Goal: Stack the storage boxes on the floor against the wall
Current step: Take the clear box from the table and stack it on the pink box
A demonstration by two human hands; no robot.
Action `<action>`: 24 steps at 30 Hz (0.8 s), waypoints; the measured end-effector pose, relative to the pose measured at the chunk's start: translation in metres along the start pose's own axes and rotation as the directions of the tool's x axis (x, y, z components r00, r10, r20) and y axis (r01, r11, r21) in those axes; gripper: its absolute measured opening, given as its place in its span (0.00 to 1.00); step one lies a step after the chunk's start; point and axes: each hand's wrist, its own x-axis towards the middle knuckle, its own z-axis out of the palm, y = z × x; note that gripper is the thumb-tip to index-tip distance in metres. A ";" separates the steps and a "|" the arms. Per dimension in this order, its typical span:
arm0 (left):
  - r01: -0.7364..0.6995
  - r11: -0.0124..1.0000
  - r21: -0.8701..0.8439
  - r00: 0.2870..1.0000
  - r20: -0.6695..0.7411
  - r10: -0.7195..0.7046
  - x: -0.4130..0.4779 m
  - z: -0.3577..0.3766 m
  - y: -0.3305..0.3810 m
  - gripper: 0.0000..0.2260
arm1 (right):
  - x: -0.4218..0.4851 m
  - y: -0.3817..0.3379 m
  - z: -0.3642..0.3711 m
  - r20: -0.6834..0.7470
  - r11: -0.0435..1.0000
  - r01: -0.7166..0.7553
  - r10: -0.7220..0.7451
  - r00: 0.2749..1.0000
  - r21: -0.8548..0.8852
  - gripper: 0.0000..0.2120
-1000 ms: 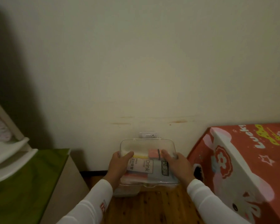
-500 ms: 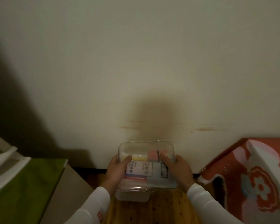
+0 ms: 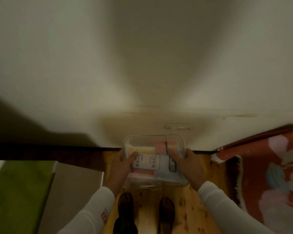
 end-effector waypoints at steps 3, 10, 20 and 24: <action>0.054 0.998 0.030 0.999 0.000 -0.054 0.023 -0.009 -0.010 0.13 | 0.012 0.016 0.023 -0.010 0.999 -0.044 0.044 0.999 0.006 0.30; 0.103 0.992 0.074 0.994 -0.043 -0.100 0.105 -0.026 -0.058 0.21 | 0.068 0.070 0.086 -0.020 0.991 -0.131 0.131 0.991 -0.004 0.21; 0.120 0.987 0.106 0.993 -0.029 -0.118 0.177 -0.028 -0.115 0.19 | 0.132 0.126 0.129 -0.021 0.989 -0.140 0.139 0.990 -0.057 0.22; 0.149 0.983 0.108 0.988 -0.065 -0.143 0.200 -0.033 -0.132 0.17 | 0.151 0.137 0.146 -0.005 0.985 -0.149 0.149 0.989 -0.090 0.27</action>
